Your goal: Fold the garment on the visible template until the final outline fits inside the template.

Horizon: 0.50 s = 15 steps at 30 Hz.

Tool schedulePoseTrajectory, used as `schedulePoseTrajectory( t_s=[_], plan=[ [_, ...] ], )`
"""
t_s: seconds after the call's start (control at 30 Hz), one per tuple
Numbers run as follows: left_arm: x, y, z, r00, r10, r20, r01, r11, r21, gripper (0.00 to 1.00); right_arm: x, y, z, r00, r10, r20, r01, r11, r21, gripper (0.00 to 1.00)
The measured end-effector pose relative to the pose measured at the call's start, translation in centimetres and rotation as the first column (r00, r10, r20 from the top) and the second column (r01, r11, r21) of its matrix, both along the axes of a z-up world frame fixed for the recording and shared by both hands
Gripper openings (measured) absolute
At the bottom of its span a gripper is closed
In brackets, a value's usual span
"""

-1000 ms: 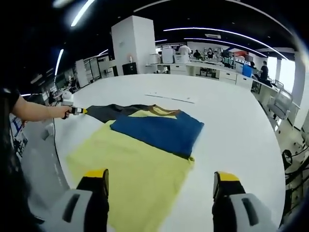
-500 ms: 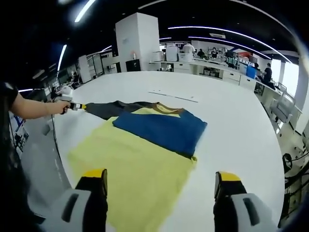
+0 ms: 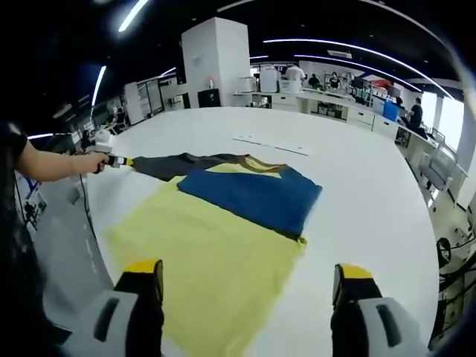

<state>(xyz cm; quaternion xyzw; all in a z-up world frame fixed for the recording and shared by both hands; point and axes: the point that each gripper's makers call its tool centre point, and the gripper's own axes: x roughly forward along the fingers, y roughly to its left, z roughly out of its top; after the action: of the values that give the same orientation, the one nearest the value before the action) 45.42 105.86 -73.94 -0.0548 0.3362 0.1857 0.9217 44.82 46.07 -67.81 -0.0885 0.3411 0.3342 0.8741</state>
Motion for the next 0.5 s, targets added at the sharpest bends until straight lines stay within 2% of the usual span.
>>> schedulePoseTrajectory(
  t_s=[0.23, 0.5],
  plan=[
    [0.9, -1.0, 1.9, 0.999, -0.032, 0.035, 0.031, 0.999, 0.016, 0.01, -0.2, 0.2, 0.0, 1.0, 0.007, 0.001, -0.007, 1.0, 0.006, 0.95],
    [1.8, -3.5, 4.4, 0.992, -0.086, 0.088, 0.085, 0.996, 0.013, 0.01, -0.6, 0.9, -0.2, 1.0, 0.029, -0.001, -0.029, 1.0, 0.011, 0.96]
  ],
)
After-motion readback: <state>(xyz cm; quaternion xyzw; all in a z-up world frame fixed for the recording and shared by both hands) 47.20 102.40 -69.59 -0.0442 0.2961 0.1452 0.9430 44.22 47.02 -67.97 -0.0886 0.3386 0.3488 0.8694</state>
